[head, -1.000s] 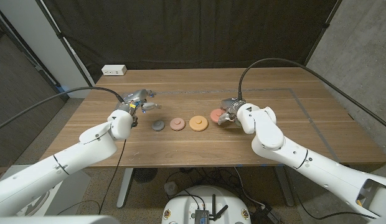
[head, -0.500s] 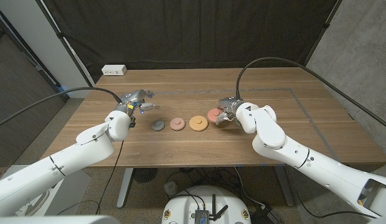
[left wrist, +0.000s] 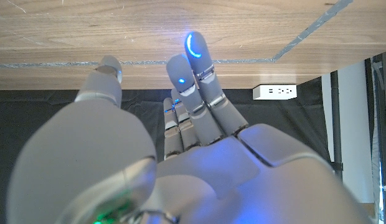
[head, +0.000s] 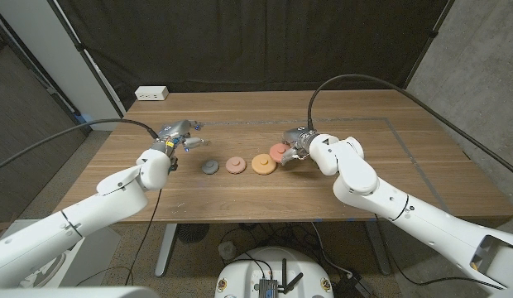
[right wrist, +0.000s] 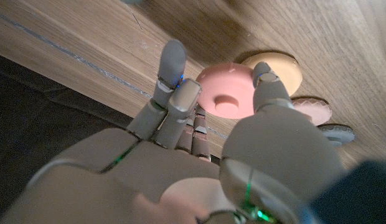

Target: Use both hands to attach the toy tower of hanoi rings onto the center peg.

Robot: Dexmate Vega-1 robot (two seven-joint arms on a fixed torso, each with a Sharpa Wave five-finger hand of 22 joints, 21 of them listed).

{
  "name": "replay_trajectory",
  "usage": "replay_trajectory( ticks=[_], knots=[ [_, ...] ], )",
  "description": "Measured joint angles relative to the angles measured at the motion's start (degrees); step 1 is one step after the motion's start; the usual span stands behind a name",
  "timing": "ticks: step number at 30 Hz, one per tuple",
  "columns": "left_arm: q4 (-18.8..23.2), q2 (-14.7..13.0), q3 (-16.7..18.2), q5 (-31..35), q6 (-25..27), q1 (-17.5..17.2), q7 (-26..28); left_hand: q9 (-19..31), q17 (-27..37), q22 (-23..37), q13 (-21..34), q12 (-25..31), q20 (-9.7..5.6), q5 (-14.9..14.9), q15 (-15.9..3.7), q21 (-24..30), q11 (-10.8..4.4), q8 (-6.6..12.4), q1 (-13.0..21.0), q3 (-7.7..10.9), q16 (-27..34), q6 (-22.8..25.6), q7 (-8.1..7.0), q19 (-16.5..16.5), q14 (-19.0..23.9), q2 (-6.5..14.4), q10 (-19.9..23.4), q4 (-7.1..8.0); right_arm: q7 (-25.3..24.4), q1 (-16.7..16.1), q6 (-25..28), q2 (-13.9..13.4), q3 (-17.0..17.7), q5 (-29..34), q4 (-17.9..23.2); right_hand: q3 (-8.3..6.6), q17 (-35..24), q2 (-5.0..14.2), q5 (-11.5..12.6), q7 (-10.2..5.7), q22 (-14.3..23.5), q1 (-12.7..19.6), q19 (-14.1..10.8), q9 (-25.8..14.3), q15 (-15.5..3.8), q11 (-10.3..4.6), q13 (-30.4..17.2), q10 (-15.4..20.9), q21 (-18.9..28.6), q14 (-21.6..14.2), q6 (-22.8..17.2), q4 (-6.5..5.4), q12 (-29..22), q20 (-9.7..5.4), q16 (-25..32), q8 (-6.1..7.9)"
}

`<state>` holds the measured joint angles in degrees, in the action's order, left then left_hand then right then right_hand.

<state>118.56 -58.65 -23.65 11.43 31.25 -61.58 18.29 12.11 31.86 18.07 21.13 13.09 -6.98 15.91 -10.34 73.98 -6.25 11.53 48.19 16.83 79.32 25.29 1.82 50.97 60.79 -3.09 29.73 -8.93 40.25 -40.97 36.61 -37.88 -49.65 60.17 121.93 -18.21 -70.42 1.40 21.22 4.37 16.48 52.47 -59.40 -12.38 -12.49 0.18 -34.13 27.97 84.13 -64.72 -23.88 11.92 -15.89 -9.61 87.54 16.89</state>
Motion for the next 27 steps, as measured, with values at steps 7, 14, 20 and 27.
replay_trajectory(
  ticks=[7,14,20,27],
  knots=[
    [-0.6,-0.1,0.8,-0.3,-1.0,-0.9,0.8,0.0,0.2,-0.3,0.0,0.0,0.32,0.0,0.0,0.0,-0.08,0.0,0.0,0.0,0.0,0.2,0.04,-0.3,0.0,0.0,0.1,0.0,0.3,0.7,-1.2,1.0,-0.6,-0.1,-0.6,0.0,0.0,0.0,0.0,0.02,-0.2,0.0,0.0,0.0,0.0,0.32,0.0,0.3,0.2,0.0,0.0,0.0,0.3,0.0,0.0,-0.05],
    [-1.3,-0.2,1.7,-0.7,-2.5,-1.9,1.7,0.0,0.4,-0.3,0.0,0.0,0.32,0.0,0.0,0.6,0.12,0.0,0.0,0.19,0.4,0.2,0.02,-0.3,0.0,0.0,0.5,-0.19,0.5,1.3,-2.1,1.8,-1.1,-0.1,-1.3,-0.24,0.0,0.0,0.4,0.12,-0.3,0.0,-0.3,0.0,0.11,0.32,0.0,0.3,0.2,-0.1,-0.1,0.24,0.4,-0.32,0.0,-0.28],
    [-2.1,-0.2,2.2,-1.0,-3.7,-2.5,2.3,0.0,0.7,-0.5,0.0,0.0,0.3,0.0,0.0,1.0,0.11,0.0,0.2,0.26,0.4,0.4,-0.17,-0.3,0.0,0.2,0.5,-0.25,0.6,1.8,-2.7,2.4,-1.5,-0.1,-2.0,-0.24,0.0,0.0,0.4,0.11,-0.3,0.0,-0.3,0.0,0.14,0.32,0.0,0.3,0.2,-0.3,-0.1,0.24,0.2,-0.32,0.1,-0.5],
    [-2.8,0.0,2.6,-1.1,-4.5,-2.8,2.7,0.0,1.0,-0.8,0.0,0.0,0.34,0.0,0.0,1.5,0.3,0.0,0.3,0.26,0.8,0.5,-0.07,-0.4,0.0,0.3,0.7,-0.25,0.7,2.4,-3.3,3.4,-2.1,-0.1,-2.9,-0.42,0.0,0.0,0.4,0.11,-0.3,0.0,-0.3,0.0,-0.11,0.31,0.0,0.3,0.2,-0.5,-0.1,0.42,0.2,-0.32,0.3,-0.64]
  ],
)
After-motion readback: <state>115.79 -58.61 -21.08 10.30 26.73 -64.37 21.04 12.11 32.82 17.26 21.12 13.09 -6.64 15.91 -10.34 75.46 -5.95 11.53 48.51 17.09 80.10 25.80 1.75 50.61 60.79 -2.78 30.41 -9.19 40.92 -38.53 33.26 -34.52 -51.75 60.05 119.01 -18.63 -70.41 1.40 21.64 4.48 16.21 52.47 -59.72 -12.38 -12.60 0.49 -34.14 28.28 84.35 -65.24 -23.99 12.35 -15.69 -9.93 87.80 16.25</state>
